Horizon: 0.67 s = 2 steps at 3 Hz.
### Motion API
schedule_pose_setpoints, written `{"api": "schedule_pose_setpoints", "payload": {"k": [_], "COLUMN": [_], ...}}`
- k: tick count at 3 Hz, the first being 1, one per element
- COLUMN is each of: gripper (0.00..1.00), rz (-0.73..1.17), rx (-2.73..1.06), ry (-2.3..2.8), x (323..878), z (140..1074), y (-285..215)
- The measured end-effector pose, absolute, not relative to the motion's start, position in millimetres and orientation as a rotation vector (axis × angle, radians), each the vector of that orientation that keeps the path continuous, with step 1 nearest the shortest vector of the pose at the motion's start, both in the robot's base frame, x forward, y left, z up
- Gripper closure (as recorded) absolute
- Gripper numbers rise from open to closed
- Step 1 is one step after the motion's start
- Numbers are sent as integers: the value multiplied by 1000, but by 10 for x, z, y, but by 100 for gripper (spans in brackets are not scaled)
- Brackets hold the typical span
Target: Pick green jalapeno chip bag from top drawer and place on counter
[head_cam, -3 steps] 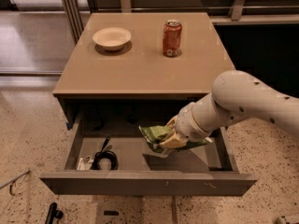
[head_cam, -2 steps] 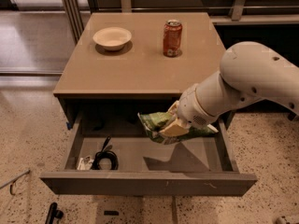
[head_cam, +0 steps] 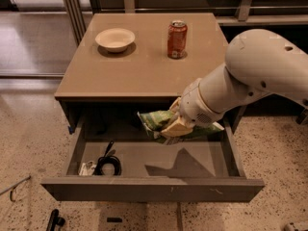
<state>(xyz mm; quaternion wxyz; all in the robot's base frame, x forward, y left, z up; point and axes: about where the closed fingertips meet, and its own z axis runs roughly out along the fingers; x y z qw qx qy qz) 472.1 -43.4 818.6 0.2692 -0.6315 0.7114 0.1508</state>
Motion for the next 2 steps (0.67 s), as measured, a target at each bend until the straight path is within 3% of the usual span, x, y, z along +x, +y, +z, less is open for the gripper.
{"api": "schedule_pose_setpoints", "payload": {"k": [2], "gripper": [100], "rz": [288], "rx": [-1775], "ry": [1684], "x": [4953], "z": [8912], "y": [-113]}}
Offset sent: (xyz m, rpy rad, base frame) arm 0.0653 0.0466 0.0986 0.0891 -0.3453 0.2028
